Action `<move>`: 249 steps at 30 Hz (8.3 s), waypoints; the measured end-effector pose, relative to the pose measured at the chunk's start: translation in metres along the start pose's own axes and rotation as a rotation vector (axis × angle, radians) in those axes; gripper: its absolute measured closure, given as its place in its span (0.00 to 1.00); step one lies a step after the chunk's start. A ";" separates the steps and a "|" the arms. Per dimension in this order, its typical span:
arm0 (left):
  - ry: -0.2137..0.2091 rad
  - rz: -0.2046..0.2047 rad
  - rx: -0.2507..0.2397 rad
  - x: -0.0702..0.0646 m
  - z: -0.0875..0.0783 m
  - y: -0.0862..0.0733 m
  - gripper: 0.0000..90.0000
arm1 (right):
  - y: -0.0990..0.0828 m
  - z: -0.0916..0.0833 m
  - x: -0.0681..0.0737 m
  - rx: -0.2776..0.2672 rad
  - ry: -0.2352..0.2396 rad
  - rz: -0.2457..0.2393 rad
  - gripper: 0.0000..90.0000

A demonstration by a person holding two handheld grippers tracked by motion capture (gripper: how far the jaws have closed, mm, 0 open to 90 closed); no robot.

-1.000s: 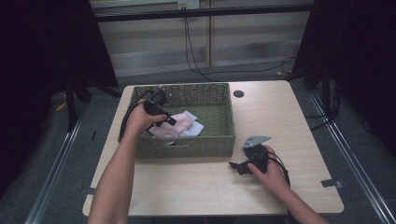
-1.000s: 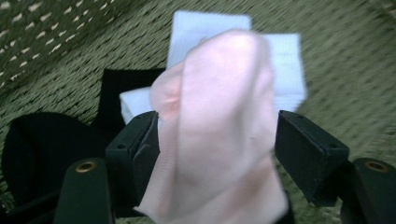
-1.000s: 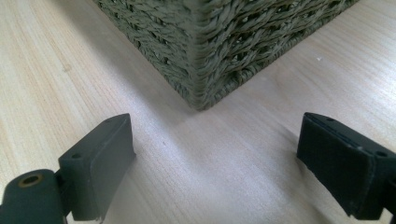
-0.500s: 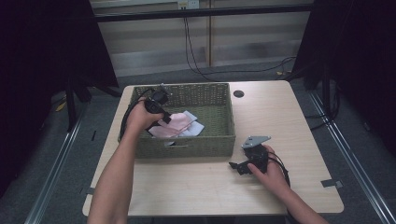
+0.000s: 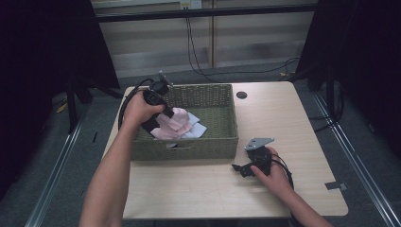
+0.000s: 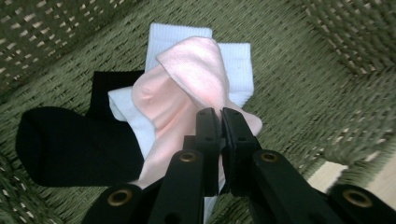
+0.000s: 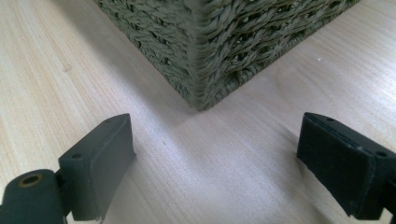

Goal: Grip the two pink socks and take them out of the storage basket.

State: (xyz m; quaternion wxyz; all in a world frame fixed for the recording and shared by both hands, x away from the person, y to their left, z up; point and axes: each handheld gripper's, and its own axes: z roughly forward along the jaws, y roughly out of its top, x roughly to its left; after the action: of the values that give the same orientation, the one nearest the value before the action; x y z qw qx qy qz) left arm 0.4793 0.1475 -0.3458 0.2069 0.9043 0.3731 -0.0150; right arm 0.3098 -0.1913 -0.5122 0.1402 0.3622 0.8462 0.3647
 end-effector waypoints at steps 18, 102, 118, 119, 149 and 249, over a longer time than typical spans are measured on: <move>-0.049 0.047 0.006 -0.016 -0.040 0.008 0.95 | 0.000 0.000 0.000 -0.001 0.001 0.000 0.11; -0.212 0.270 -0.004 -0.114 -0.058 -0.037 0.94 | 0.000 0.000 0.000 -0.001 0.001 -0.002 0.11; -0.154 0.264 -0.075 -0.102 -0.040 -0.039 0.59 | 0.000 0.000 0.000 -0.001 0.001 -0.003 0.11; -0.144 0.248 -0.089 -0.098 -0.038 -0.038 0.57 | 0.000 0.000 0.000 -0.001 0.000 -0.003 0.11; 0.025 0.094 -0.051 -0.002 0.040 -0.021 0.47 | 0.000 0.000 0.000 -0.002 0.002 -0.002 0.11; -0.145 0.099 -0.080 -0.055 -0.067 -0.014 0.98 | 0.000 0.000 0.000 0.000 0.003 0.000 0.11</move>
State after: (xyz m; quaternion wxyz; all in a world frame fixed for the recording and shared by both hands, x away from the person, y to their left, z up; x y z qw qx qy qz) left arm 0.4215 0.1454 -0.2796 0.2696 0.9093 0.3122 -0.0554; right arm 0.3097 -0.1911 -0.5122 0.1391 0.3615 0.8464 0.3654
